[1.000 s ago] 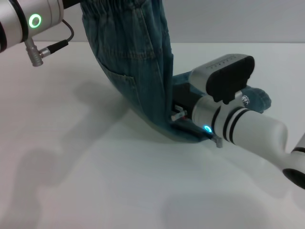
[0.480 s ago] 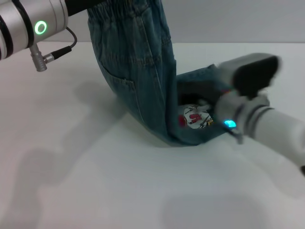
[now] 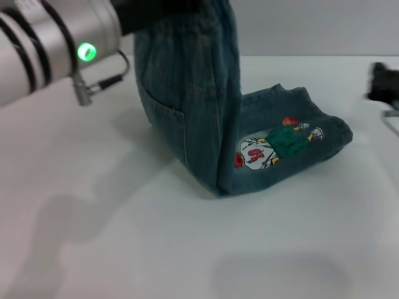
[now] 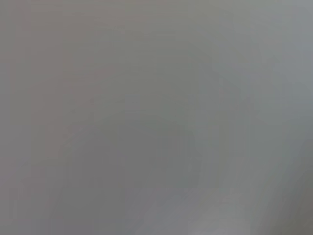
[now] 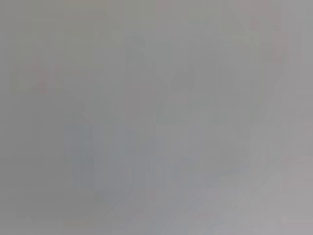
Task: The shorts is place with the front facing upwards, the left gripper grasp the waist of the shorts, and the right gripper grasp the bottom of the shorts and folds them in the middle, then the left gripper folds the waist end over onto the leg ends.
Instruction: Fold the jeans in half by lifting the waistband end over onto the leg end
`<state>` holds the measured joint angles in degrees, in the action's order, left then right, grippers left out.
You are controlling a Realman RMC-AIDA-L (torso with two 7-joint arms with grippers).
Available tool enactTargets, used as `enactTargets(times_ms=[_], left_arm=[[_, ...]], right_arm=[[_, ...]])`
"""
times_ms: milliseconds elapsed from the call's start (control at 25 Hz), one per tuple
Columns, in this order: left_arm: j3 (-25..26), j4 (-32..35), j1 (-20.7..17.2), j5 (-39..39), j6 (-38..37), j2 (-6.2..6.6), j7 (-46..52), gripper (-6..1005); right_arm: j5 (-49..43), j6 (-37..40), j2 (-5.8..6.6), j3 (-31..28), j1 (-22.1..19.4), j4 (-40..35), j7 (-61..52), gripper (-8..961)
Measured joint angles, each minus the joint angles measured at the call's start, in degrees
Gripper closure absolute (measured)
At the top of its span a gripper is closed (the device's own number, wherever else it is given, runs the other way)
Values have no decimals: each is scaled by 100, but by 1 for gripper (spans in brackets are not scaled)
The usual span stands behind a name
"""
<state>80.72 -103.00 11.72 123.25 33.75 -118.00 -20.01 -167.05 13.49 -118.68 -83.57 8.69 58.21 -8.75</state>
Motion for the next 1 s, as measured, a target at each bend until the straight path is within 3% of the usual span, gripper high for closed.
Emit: enactTargets(times_ms=[40, 240, 760, 1000], left_arm=[[-62, 78, 33, -74, -54, -1, -45, 997], [-408, 598, 303, -501, -324, 1, -305, 985], [-1263, 1306, 910, -832, -1123, -20, -465, 945], [-1979, 2007, 1335, -857, -2113, -38, -851, 927]], right_arm=[[0, 0, 0, 0, 0, 0, 0, 955], [-3, -39, -42, -300, -965, 836, 291, 955], [-3, -77, -41, -402, -1250, 937, 297, 955], [-3, -74, -36, -411, -1261, 952, 300, 954]])
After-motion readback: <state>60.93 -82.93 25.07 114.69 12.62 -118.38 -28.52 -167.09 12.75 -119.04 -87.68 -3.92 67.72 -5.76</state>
